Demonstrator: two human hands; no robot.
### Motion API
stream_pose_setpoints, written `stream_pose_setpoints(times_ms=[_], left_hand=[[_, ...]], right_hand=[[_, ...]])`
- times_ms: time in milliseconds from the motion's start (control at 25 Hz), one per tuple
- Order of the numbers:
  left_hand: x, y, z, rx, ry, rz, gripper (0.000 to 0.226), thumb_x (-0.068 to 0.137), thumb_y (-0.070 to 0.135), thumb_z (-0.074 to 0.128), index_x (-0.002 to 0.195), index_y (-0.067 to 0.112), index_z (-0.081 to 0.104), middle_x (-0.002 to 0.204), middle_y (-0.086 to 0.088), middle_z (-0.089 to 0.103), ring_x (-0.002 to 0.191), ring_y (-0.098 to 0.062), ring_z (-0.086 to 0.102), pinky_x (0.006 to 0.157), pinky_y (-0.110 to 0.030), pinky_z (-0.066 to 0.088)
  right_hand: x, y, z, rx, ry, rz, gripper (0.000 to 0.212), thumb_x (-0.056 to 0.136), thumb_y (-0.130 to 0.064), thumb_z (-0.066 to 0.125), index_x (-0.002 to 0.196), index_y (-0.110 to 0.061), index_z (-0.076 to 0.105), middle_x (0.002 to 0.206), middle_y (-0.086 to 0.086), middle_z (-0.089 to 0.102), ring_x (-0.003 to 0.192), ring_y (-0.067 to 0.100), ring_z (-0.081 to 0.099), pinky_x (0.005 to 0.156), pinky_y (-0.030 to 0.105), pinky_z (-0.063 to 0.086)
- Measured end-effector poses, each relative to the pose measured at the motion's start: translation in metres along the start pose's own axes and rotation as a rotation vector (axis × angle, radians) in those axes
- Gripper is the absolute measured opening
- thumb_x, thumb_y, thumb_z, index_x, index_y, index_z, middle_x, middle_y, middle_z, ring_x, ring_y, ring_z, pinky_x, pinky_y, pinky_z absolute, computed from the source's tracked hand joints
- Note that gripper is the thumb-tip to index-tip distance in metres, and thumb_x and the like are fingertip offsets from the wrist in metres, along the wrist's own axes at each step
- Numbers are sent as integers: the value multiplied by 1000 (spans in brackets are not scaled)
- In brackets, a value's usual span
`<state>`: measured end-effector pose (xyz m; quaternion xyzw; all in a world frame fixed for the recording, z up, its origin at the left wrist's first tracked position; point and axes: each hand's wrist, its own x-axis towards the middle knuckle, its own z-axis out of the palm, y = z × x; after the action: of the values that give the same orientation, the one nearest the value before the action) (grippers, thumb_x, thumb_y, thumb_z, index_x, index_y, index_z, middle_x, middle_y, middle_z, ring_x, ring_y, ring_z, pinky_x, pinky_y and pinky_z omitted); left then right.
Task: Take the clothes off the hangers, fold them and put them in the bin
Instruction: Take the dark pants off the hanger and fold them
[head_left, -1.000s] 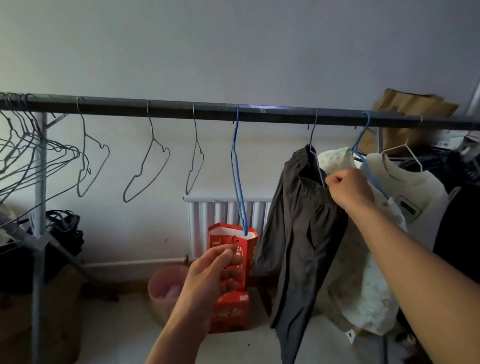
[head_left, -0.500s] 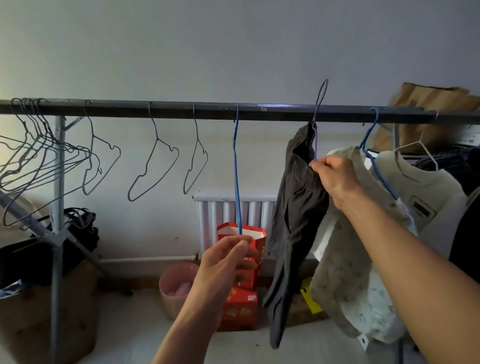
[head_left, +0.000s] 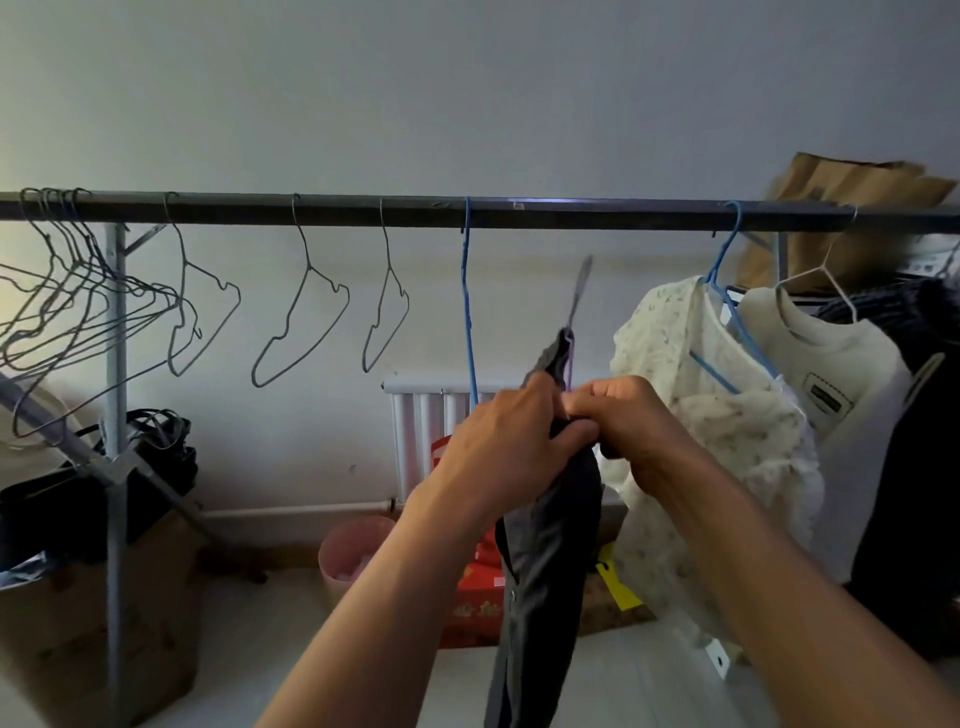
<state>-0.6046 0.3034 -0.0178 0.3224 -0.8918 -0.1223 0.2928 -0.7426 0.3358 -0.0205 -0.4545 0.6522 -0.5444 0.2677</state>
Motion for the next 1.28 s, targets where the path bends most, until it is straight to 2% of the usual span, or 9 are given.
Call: stream_pose_setpoints(times_ms=[160,320,440,600,680,840,1040,1200,1280], left_hand=[[-13,3,-5,36,-50,-43,32,84,42,67,80,11,62,76,2,56,69,-13,49,54,-20,31],[-29,4,3,68,-57,-24,26,84,39,66,71,21,54,65,9,46,61,-9,47,49,-20,26],[-34,-8,9,18,-133,30,34,83,44,67,61,28,46,64,9,46,58,-6,46,50,-19,27],[-36,-34,23,-23,-157,-64,26,85,39,66,65,28,53,62,12,48,56,0,47,51,-12,36],[-37,-45,34,-58,-118,-143,25,88,39,64,67,27,57,61,11,50,58,-2,48,52,-15,33],[-38,-62,43,-203,0,-259,21,89,44,61,72,32,63,68,13,59,69,-7,57,60,-26,41],[-36,-68,21,-448,180,-301,20,85,40,68,74,24,73,69,5,69,69,-9,65,64,-29,49],[-42,-71,-6,-640,269,-361,18,84,33,72,75,19,76,67,-1,70,60,0,56,57,-15,43],[-44,-76,-17,-687,291,-386,19,86,33,71,77,16,76,66,-1,68,60,0,54,57,-16,42]], right_hand=[[4,10,11,71,138,160,22,86,-3,57,64,-4,62,42,-5,58,33,6,46,40,17,31],[15,10,12,182,246,269,20,80,-2,58,61,-2,62,56,8,60,45,17,49,48,21,39],[18,4,2,378,138,295,28,82,-1,50,55,-8,48,48,4,50,28,8,25,34,13,20],[7,-25,-21,569,-117,261,29,86,-11,36,58,-20,31,48,-4,35,26,4,15,38,10,9],[-3,-46,-34,560,-168,200,28,87,-13,38,59,-19,36,49,-2,38,29,4,19,40,14,9],[-6,-76,-44,437,-184,95,26,94,-11,36,69,-16,40,43,-2,41,34,6,24,37,17,15],[37,-79,-22,196,23,-11,26,98,-5,33,77,-11,48,42,-2,34,32,7,24,33,14,19],[63,-64,-7,106,69,87,26,97,-5,30,83,-12,51,35,-4,35,28,6,23,34,12,18],[66,-52,-2,57,73,129,28,97,-6,28,87,-12,53,35,-5,35,28,6,23,33,13,19]])
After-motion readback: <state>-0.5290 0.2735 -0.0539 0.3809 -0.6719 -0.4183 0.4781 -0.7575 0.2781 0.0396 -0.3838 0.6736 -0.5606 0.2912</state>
